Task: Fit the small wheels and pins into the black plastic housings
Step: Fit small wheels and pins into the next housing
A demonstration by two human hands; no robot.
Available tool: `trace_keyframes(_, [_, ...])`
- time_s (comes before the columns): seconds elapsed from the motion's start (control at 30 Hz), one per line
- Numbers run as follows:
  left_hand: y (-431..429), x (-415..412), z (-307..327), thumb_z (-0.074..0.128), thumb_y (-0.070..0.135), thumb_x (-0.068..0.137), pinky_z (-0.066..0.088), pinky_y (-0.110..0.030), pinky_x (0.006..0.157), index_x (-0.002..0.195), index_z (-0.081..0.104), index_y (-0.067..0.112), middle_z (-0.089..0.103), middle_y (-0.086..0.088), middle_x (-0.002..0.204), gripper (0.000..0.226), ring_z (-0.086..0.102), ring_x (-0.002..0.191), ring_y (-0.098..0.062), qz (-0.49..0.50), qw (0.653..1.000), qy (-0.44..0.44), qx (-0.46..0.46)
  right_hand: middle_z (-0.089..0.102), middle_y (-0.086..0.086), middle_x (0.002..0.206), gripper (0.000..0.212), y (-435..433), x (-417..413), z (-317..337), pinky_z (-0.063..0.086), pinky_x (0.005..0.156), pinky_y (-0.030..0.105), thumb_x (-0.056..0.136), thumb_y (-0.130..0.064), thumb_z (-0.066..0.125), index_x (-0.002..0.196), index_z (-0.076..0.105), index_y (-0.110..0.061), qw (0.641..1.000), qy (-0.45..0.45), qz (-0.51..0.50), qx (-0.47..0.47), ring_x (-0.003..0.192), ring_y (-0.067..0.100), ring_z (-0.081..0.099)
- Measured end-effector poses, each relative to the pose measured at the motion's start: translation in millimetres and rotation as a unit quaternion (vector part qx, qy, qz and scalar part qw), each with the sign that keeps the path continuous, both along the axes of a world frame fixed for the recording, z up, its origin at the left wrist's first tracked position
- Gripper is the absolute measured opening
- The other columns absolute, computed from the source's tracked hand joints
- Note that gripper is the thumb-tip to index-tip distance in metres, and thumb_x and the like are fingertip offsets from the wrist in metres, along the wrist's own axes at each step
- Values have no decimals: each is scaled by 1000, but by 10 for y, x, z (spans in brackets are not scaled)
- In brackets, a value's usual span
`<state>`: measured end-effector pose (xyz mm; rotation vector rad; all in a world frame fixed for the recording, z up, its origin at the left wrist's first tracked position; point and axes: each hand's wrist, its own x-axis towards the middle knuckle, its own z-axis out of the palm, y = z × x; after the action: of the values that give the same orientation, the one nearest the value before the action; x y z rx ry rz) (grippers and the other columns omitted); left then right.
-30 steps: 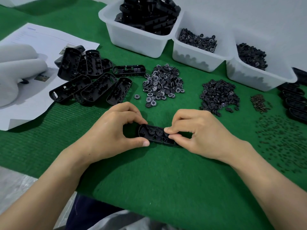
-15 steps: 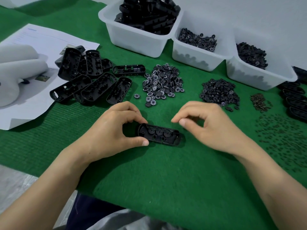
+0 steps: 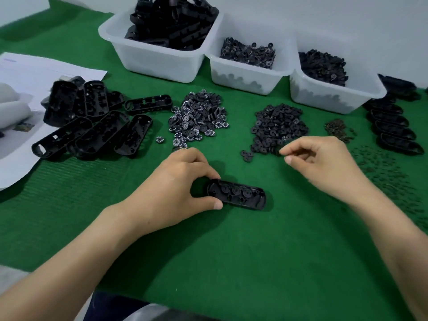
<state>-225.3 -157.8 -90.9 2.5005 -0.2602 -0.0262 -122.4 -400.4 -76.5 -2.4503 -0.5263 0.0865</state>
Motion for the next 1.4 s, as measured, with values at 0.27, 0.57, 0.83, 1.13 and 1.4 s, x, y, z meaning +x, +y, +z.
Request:
trace_keyframes(0.27, [-418,142,-6,72,49,65,33,-25,92,100,65,28,49,10,100,41,43,99,-8,-22,1000,8,-18,55,-19,64,14,210,67,-9,34,56,3,79,-15,70,91,71,-22,992,-55,106,-29,58,-11,49])
trace_keyframes(0.57, [-362,147,-67,77,45,61,34,-14,89,94,67,24,50,12,99,40,46,99,-4,-11,997,8,-70,59,-9,65,4,361,141,-49,49,65,33,78,-19,69,81,69,-23,985,-65,135,-84,62,7,53])
trace_keyframes(0.83, [-336,156,-88,74,48,62,34,-14,88,94,67,25,50,12,99,41,46,98,-4,-17,997,7,-73,61,-9,70,10,204,-60,-59,32,63,8,82,-14,65,75,71,-14,988,-33,136,-59,61,-2,50])
trace_keyframes(1.13, [-340,142,-101,73,49,63,32,-11,88,99,66,25,51,12,100,44,45,99,-4,-12,997,1,-73,57,-21,59,19,119,-4,-26,35,51,4,83,-6,64,91,72,-22,995,19,102,-6,51,-3,48])
trace_keyframes(1.4, [-348,141,-103,73,49,63,36,-15,88,98,65,24,50,13,100,44,45,99,-2,-11,997,0,-77,58,-9,73,12,138,-3,13,35,56,9,76,-13,72,82,70,-23,987,-1,151,-49,56,5,47])
